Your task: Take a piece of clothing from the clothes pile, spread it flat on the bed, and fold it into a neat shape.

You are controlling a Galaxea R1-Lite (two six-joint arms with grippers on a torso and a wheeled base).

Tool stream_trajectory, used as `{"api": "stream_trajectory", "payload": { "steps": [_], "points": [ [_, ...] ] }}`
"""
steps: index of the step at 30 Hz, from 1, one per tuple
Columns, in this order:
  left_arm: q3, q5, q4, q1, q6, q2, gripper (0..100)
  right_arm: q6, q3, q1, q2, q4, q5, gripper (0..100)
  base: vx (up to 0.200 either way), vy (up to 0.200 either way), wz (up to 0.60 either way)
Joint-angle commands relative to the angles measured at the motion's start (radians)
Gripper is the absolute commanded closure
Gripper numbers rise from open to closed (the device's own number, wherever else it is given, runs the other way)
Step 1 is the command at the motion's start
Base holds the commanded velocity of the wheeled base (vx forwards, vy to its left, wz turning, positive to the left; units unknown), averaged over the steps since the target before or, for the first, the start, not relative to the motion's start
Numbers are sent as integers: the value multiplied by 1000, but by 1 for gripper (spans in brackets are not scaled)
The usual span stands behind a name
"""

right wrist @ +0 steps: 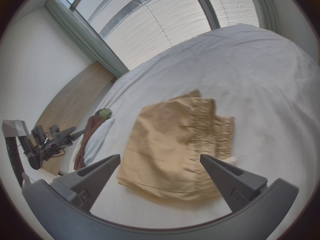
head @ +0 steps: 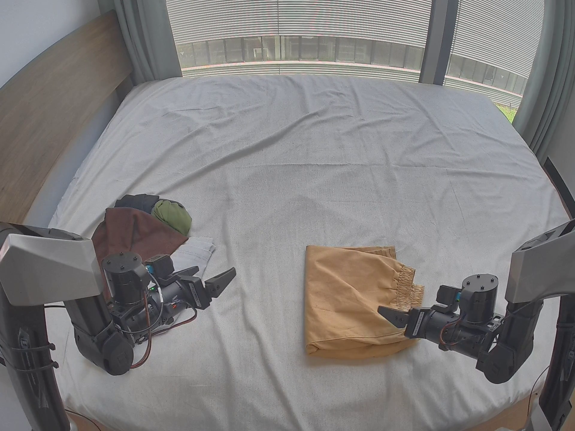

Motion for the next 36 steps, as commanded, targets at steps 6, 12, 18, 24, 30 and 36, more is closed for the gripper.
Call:
{"api": "stream_trajectory", "payload": {
  "steps": [6, 12, 18, 24, 30, 36],
  "points": [
    [18, -16, -2, 33, 8, 33, 0, -2, 50, -108, 73, 6, -5, 0, 0, 0, 0],
    [18, -16, -2, 33, 8, 33, 0, -2, 38, -120, 133, 9, -5, 0, 0, 0, 0],
    [25, -18, -2, 33, 8, 35, 0, 0, -19, -125, 231, 2, -5, 0, 0, 0, 0],
    [26, -24, -2, 27, 10, 42, 0, 4, -73, -120, 276, 9, -4, 0, 0, 0, 0],
    [26, -24, -2, 24, 11, 48, 0, 6, -97, -108, 274, 12, -4, 0, 0, 0, 0],
    [26, -24, -2, 25, 11, 45, 0, 43, -120, -67, 265, 13, -2, 0, 0, 0, 0]
  ]
}}
